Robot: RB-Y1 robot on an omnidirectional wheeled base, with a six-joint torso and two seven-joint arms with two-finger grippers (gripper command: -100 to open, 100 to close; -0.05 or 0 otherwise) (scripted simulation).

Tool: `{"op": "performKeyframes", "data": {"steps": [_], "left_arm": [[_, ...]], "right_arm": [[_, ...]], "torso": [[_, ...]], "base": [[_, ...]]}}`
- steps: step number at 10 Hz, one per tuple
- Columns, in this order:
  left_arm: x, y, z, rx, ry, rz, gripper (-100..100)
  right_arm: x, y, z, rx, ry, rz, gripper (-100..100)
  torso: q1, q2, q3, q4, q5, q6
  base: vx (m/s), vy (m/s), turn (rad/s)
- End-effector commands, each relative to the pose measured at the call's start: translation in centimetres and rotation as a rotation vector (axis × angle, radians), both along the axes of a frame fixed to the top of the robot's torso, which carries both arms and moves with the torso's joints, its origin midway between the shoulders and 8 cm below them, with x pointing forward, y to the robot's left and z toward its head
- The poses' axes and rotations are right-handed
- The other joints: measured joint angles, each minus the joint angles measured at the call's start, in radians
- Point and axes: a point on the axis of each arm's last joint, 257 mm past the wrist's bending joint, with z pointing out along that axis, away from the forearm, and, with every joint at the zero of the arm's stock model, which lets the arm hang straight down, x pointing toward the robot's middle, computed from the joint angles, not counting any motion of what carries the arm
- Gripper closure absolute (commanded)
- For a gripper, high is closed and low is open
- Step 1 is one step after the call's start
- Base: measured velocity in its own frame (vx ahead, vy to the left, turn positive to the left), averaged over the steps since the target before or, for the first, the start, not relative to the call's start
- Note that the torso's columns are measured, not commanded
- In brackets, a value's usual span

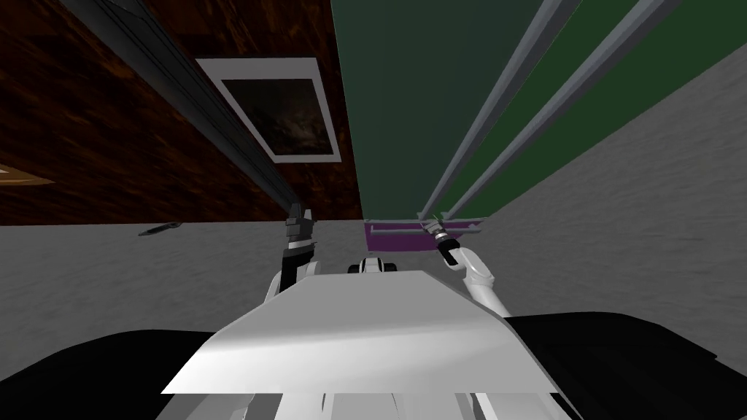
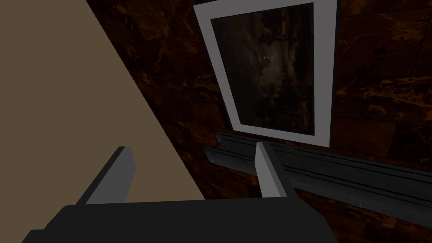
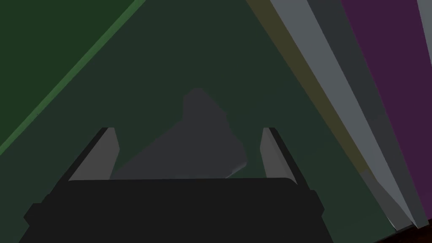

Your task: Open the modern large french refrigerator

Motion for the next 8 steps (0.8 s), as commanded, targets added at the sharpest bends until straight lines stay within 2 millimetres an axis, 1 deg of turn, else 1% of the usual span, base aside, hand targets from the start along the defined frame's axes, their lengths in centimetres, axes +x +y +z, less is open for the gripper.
{"op": "performKeyframes", "data": {"steps": [1, 2, 3, 4, 5, 6, 8], "left_arm": [[0.0, 0.0, 0.0, 0.0, 0.0, 0.0, 0], [0.0, 0.0, 0.0, 0.0, 0.0, 0.0, 0], [0.0, 0.0, 0.0, 0.0, 0.0, 0.0, 0], [0.0, 0.0, 0.0, 0.0, 0.0, 0.0, 0], [0.0, 0.0, 0.0, 0.0, 0.0, 0.0, 0], [0.0, 0.0, 0.0, 0.0, 0.0, 0.0, 0], [0.0, 0.0, 0.0, 0.0, 0.0, 0.0, 0]], "right_arm": [[-0.1, -1.1, 0.0, 0.004, 0.0, -0.017, -100], [-0.1, 0.3, -0.1, 0.0, 0.0, 0.006, 100], [-0.1, -0.3, -0.1, 0.003, 0.001, -0.001, 100], [-0.4, -2.0, 0.0, 0.004, 0.0, -0.049, 100], [-0.4, -2.0, 0.0, 0.004, 0.0, -0.049, 100], [-0.6, -2.9, 0.1, 0.004, -0.001, -0.075, 100], [-1.1, -4.7, 0.2, 0.005, -0.003, -0.127, 100]], "torso": [[-0.003, -0.001, -0.001, 0.0, -0.001, 0.001], [-0.006, 0.0, 0.0, 0.0, -0.002, 0.002], [-0.008, 0.003, 0.001, 0.001, -0.001, 0.005], [-0.008, 0.004, 0.002, 0.002, -0.001, 0.003], [0.003, 0.005, 0.002, 0.003, 0.002, 0.003], [0.006, 0.006, 0.003, 0.003, 0.003, -0.001], [0.004, 0.002, 0.001, 0.002, 0.002, -0.004]], "base": [[0.016, 0.009, 0.023], [-0.015, 0.001, -0.217], [-0.007, 0.008, -0.047], [-0.03, 0.194, -0.202], [-0.056, 0.214, -0.073], [-0.063, 0.19, -0.105], [-0.079, 0.226, -0.136]]}}
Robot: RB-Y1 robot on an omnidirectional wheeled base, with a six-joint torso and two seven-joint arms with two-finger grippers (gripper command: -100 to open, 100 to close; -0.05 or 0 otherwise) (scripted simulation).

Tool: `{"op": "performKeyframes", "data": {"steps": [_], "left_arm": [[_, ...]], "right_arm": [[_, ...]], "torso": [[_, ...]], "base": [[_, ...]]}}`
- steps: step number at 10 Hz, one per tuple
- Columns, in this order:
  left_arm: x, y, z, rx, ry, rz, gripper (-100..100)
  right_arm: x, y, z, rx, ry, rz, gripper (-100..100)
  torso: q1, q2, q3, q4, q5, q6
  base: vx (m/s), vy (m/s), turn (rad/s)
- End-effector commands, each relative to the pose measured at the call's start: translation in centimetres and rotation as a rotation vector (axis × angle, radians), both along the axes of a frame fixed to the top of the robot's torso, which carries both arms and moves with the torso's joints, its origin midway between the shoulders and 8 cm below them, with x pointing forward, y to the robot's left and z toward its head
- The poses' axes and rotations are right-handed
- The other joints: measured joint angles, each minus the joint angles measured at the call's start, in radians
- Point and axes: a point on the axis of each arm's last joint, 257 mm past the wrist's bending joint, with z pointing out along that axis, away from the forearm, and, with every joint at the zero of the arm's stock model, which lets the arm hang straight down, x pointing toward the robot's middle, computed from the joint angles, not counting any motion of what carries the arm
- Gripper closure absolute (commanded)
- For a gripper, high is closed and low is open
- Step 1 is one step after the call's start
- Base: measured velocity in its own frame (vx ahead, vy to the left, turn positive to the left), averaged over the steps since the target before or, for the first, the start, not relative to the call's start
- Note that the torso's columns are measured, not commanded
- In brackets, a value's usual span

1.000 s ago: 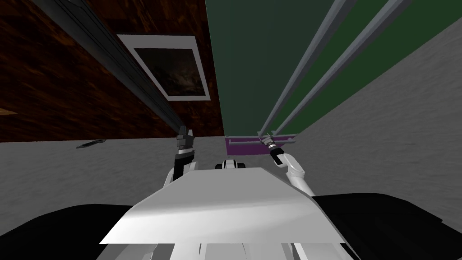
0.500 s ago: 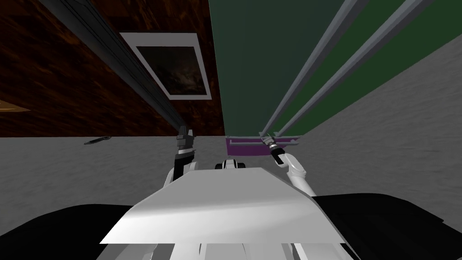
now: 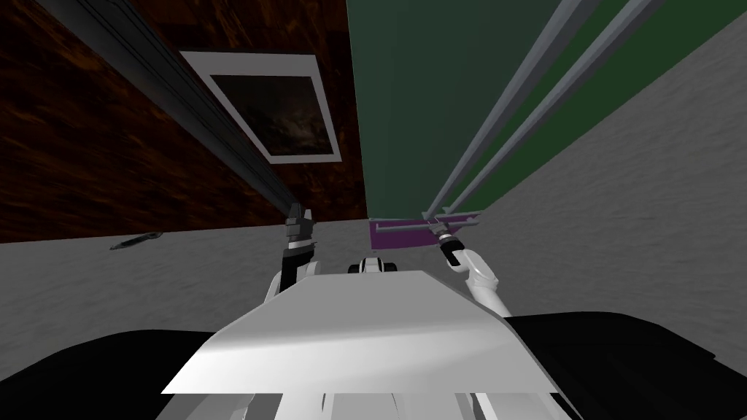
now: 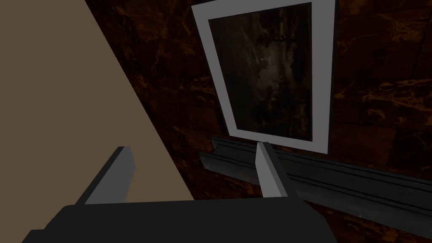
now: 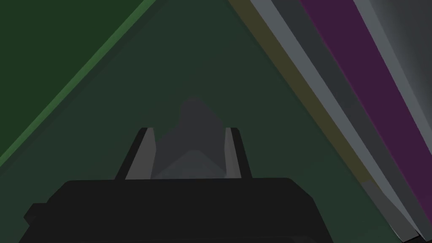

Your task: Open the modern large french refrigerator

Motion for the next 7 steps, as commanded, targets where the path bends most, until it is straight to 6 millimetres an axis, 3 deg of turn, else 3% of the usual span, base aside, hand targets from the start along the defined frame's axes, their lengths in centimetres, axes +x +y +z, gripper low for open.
{"op": "performKeyframes", "data": {"steps": [1, 5, 6, 7], "left_arm": [[0.0, 0.0, 0.0, 0.0, 0.0, 0.0, 0], [0.0, 0.0, 0.0, 0.0, 0.0, 0.0, 0], [0.0, 0.0, 0.0, 0.0, 0.0, 0.0, 0], [0.0, 0.0, 0.0, 0.0, 0.0, 0.0, 0]], "right_arm": [[-0.5, -1.9, 0.7, -0.001, -0.009, -0.054, 100], [-1.8, -5.4, 1.0, -0.001, -0.014, -0.157, 100], [-1.9, -5.1, 0.3, 0.002, 0.001, -0.148, 100], [-3.0, -7.1, 0.0, 0.003, 0.006, -0.212, 100]], "torso": [[-0.001, 0.0, 0.0, 0.0, 0.0, 0.0], [-0.003, 0.0, -0.001, 0.003, 0.003, 0.002], [-0.001, 0.001, 0.0, 0.003, 0.003, 0.002], [-0.008, -0.002, -0.002, 0.003, 0.002, 0.0]], "base": [[-0.111, 0.23, -0.11], [-0.081, 0.242, -0.123], [-0.034, 0.118, -0.07], [-0.031, 0.201, -0.135]]}}
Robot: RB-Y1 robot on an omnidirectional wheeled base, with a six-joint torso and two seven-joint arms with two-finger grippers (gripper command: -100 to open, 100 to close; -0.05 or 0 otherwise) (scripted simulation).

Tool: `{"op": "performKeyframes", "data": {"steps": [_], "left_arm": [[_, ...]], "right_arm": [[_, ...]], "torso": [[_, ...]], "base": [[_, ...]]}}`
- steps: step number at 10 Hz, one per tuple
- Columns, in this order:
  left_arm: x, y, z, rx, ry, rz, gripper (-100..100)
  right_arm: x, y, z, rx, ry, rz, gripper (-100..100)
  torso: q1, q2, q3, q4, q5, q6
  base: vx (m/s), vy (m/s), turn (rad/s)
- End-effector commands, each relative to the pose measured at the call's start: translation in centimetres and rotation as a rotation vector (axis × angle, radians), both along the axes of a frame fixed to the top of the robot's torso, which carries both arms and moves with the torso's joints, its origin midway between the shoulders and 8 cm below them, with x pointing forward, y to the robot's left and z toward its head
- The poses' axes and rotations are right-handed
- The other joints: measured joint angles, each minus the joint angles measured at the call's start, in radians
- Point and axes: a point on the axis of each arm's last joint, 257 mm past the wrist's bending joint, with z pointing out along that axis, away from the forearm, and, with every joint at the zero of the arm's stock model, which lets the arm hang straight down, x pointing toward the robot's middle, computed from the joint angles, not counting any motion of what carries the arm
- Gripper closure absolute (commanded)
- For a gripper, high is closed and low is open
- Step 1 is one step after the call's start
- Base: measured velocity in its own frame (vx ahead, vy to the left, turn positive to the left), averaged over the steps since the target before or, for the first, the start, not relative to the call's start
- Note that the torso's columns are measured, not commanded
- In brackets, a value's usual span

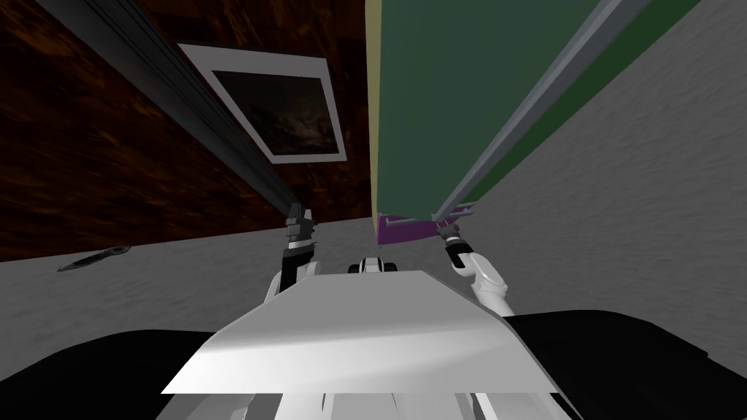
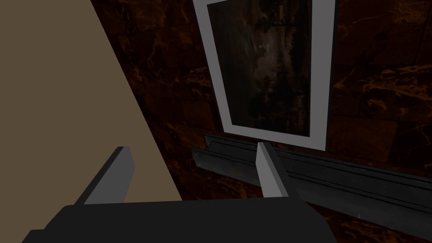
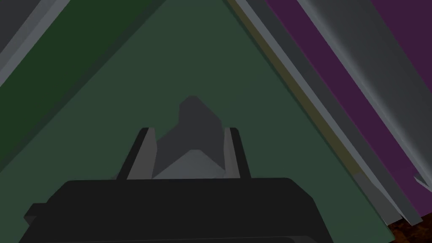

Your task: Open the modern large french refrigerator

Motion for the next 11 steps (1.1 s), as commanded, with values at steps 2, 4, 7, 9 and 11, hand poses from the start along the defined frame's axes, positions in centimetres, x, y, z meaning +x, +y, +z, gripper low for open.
{"op": "performKeyframes", "data": {"steps": [2, 4, 7, 9, 11], "left_arm": [[0.0, 0.0, 0.0, 0.0, 0.0, 0.0, 0], [0.0, 0.0, 0.0, 0.0, 0.0, 0.0, 0], [0.0, 0.0, 0.0, 0.0, 0.0, 0.0, 0], [0.0, 0.0, 0.0, 0.0, 0.0, 0.0, 0], [0.0, 0.0, 0.0, 0.0, 0.0, 0.0, 0]], "right_arm": [[-1.1, -2.5, 0.4, -0.003, -0.007, -0.079, 100], [-1.9, -4.2, 0.6, -0.004, -0.011, -0.132, 100], [-3.3, -6.6, 1.0, -0.007, -0.017, -0.212, 100], [-4.3, -8.1, 1.2, -0.008, -0.021, -0.265, 100], [-3.3, -6.6, 1.1, -0.01, -0.018, -0.217, -100]], "torso": [[0.005, -0.001, 0.0, -0.004, -0.002, 0.002], [-0.003, -0.004, -0.002, -0.006, -0.006, 0.005], [-0.002, 0.0, 0.001, -0.005, -0.006, 0.005], [-0.002, -0.002, -0.001, -0.006, -0.006, 0.005], [-0.011, -0.002, 0.0, -0.005, -0.008, 0.005]], "base": [[-0.017, 0.238, -0.102], [-0.011, 0.244, -0.121], [-0.029, 0.274, -0.124], [-0.03, 0.276, -0.115], [-0.007, 0.02, 0.029]]}}
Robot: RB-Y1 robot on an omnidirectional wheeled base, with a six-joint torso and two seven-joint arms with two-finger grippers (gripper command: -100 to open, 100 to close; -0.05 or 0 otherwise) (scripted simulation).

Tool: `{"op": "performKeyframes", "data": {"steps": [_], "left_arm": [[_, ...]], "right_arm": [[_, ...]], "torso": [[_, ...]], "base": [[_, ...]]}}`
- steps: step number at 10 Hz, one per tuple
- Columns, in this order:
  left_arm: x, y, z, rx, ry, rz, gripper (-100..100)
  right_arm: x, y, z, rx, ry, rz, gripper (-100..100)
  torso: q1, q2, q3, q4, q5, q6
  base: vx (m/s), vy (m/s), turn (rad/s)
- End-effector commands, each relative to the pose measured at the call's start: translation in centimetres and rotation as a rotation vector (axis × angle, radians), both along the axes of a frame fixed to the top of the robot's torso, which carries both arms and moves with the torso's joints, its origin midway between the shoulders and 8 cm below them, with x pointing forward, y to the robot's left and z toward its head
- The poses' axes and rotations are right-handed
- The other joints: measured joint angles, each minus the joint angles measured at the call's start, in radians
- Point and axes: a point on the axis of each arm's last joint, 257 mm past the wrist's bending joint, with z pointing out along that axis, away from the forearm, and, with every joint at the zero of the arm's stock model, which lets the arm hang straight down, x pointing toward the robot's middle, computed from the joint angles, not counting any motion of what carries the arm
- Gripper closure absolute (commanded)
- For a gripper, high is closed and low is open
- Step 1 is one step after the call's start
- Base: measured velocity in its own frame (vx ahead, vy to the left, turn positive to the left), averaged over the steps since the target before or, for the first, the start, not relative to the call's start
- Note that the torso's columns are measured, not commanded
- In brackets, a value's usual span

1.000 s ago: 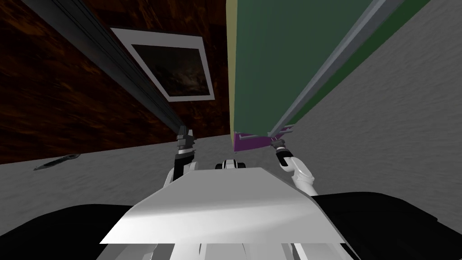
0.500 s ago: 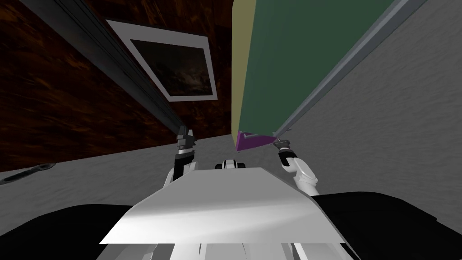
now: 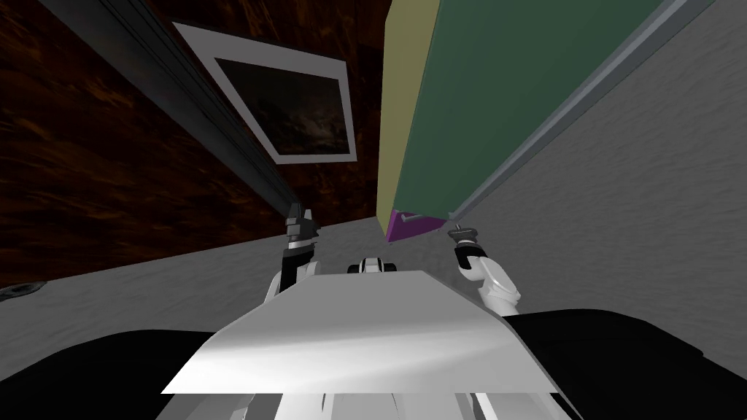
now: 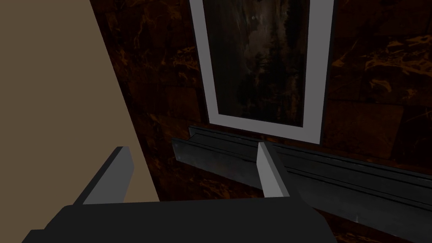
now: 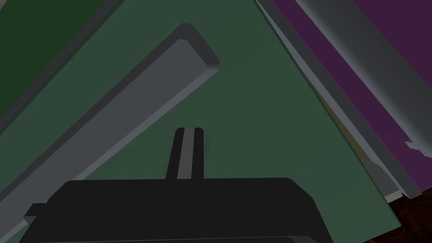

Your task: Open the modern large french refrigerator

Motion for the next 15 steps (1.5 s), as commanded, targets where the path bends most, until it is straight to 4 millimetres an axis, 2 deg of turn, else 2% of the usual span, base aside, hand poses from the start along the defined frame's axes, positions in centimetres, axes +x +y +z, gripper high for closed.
{"op": "performKeyframes", "data": {"steps": [1, 4, 8, 10, 11, 13, 14, 15], "left_arm": [[0.0, 0.0, 0.0, 0.0, 0.0, 0.0, 0], [0.0, 0.0, 0.0, 0.001, 0.0, 0.0, 0], [0.0, 0.0, 0.0, 0.001, 0.0, 0.0, 0], [0.0, 0.0, 0.0, 0.0, 0.0, 0.0, 0], [0.0, 0.0, 0.0, 0.0, 0.0, 0.0, 0], [0.0, 0.0, 0.0, 0.0, 0.0, 0.0, 0], [0.0, 0.0, 0.0, 0.0, 0.0, 0.0, 0], [0.0, 0.0, 0.0, 0.0, 0.0, 0.0, 0]], "right_arm": [[0.8, 1.2, -0.1, -0.003, 0.001, 0.038, -100], [1.9, 3.1, -0.2, -0.006, 0.003, 0.092, -100], [3.3, 5.9, -0.4, -0.01, 0.004, 0.173, -100], [3.1, 5.6, -0.4, -0.009, 0.005, 0.163, -100], [3.1, 5.5, -0.4, -0.009, 0.005, 0.162, 100], [2.6, 2.9, -0.6, -0.007, 0.008, 0.08, 100], [2.6, 2.9, -0.6, -0.007, 0.008, 0.08, 100], [2.3, 1.5, -0.5, -0.008, 0.007, 0.037, 100]], "torso": [[-0.007, -0.001, -0.001, 0.0, -0.002, 0.0], [0.009, 0.002, 0.001, 0.0, 0.002, 0.0], [0.008, 0.001, 0.0, 0.0, 0.002, 0.0], [0.014, 0.001, 0.001, 0.0, 0.004, 0.001], [0.016, 0.0, 0.0, 0.0, 0.004, 0.0], [0.016, 0.008, 0.004, 0.005, 0.008, 0.002], [0.019, 0.01, 0.006, 0.003, 0.005, 0.0], [0.017, 0.008, 0.005, 0.004, 0.007, 0.001]], "base": [[-0.009, -0.161, 0.071], [-0.01, -0.178, 0.069], [-0.018, -0.196, 0.086], [-0.01, -0.052, 0.008], [-0.005, -0.002, 0.018], [-0.093, 0.082, 0.159], [-0.092, 0.1, 0.062], [-0.091, 0.101, 0.101]]}}
